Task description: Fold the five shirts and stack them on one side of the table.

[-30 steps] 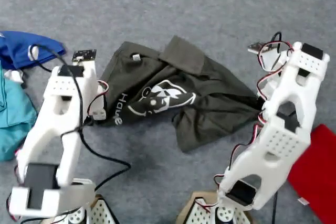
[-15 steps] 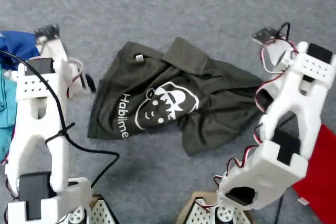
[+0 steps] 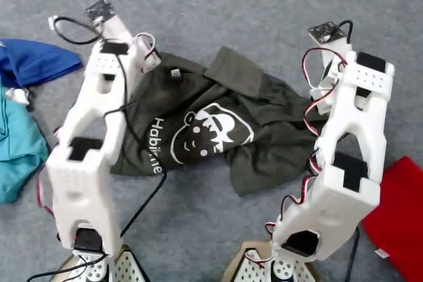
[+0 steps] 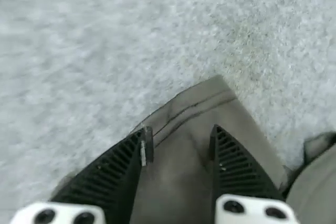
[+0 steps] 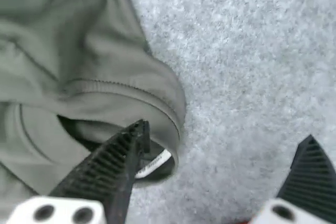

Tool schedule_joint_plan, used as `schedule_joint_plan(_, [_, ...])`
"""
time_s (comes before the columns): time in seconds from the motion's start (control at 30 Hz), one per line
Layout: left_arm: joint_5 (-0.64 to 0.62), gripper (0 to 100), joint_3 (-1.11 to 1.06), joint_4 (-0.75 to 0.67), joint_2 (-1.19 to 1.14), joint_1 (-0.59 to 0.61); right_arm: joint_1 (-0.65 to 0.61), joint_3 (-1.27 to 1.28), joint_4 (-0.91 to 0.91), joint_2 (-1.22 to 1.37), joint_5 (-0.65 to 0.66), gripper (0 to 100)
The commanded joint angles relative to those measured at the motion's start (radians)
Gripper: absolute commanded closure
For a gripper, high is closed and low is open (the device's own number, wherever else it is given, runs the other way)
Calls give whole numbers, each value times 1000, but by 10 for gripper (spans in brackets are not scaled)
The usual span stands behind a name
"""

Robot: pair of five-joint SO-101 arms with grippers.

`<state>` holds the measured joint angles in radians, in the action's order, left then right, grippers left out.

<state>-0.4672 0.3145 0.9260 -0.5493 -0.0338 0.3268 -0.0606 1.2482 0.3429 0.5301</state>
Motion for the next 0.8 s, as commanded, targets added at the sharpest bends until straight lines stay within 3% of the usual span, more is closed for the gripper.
schedule_joint_plan(0.0, [-18,817,365,133,-171,-20,-12,-5,-38,8,-21,584])
schedule_joint_plan(0.37, [-21,843,988,414,-587,-17,-12,-4,-66,12,-61,584])
schedule_joint_plan(0.57, [-23,982,1134,434,-707,-21,-4,-8,-57,4,-63,584])
schedule_joint_plan(0.77, [-78,980,1201,500,-723,-6,8,-7,-57,-104,-118,584])
